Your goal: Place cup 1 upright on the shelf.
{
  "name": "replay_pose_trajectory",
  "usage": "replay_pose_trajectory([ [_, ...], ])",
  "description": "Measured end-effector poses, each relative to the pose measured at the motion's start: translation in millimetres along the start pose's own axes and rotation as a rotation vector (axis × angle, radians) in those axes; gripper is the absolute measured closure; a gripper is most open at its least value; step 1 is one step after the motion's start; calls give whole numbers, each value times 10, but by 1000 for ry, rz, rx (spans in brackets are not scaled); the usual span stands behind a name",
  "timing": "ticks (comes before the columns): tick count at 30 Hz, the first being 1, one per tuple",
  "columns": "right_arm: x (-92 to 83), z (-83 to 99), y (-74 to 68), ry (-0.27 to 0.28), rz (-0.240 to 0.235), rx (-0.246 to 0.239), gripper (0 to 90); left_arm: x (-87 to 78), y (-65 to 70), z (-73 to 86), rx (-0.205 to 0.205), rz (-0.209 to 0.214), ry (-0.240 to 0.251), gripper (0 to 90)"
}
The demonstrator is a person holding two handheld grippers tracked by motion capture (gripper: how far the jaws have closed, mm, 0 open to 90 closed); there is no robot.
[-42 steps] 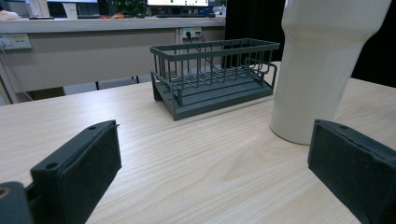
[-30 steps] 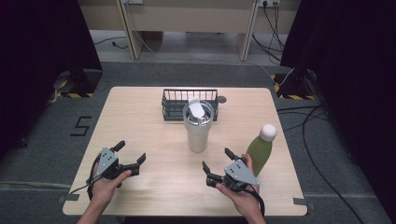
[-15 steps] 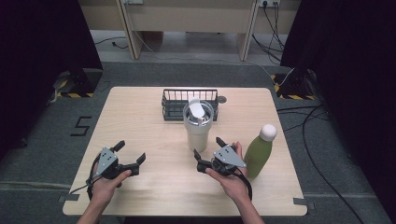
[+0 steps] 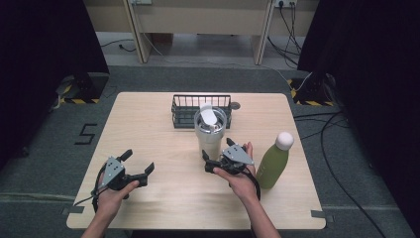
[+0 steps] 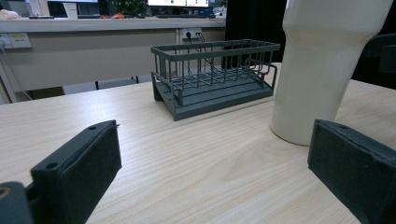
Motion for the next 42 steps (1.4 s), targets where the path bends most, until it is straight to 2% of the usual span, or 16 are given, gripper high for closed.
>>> replay_pose_trajectory([
  [5,154,27,9,-1,-13,8,45,5,2,9,2,2,-3,21],
  [10,233,18,9,4,-16,8,49,10,7,16,0,6,-7,21],
  [18,380,6,75,7,1,-1,49,16,8,24,2,9,-10,22],
  [22,425,4,86,9,8,-27,40,16,6,27,2,9,-11,22],
  [33,531,-23,97,31,1,-30,65,17,4,33,2,16,-15,22],
  [42,549,-8,94,54,1,-38,84,19,8,44,4,26,-19,35],
])
Point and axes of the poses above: each handheld gripper's, and its own axes: x roughly forward along the jaws, z roughly out of its underside, y roughly to its right, the point moved 5 cm from there along x, roughly forward along the jaws, and after that the axes turned 13 degrees about -x, right-handed, at the moved point
